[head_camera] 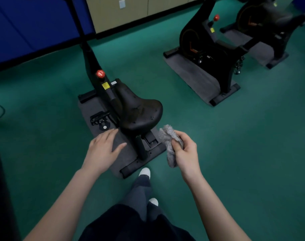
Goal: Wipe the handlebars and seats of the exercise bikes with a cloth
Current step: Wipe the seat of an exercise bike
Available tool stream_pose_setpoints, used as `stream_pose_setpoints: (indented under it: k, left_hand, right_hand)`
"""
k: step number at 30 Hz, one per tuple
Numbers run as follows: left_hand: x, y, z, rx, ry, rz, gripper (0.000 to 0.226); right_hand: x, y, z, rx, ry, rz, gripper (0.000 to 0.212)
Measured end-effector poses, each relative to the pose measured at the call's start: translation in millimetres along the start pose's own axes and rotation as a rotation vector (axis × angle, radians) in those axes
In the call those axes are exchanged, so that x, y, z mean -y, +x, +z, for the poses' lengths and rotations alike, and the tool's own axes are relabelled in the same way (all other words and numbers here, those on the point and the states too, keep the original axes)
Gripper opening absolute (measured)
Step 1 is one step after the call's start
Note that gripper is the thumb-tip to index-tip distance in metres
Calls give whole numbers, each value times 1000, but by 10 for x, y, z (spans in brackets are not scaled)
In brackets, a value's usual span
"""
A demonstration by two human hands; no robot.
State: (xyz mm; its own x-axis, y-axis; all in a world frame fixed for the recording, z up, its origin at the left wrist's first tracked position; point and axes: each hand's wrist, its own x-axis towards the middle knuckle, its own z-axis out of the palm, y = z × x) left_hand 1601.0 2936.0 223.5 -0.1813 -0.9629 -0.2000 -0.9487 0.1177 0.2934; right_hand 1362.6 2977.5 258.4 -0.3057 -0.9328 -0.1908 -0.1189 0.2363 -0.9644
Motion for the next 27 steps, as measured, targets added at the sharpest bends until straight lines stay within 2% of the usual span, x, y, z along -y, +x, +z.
stream_pose_setpoints:
  k: [5, 12, 20, 27]
  left_hand:
    - [0, 291, 46, 10, -45, -29, 73]
    - [86, 736, 120, 36, -128, -91, 97]
    - [196, 903, 207, 75, -250, -153, 100]
    - [149, 963, 274, 119, -448, -177, 115]
  right_hand:
    - [63, 314, 84, -6, -3, -35, 40]
    - [153, 899, 308, 10, -63, -54, 32]
    - [102, 1376, 576, 118, -204, -23, 33]
    - [295, 2177, 1124, 251, -327, -244, 36]
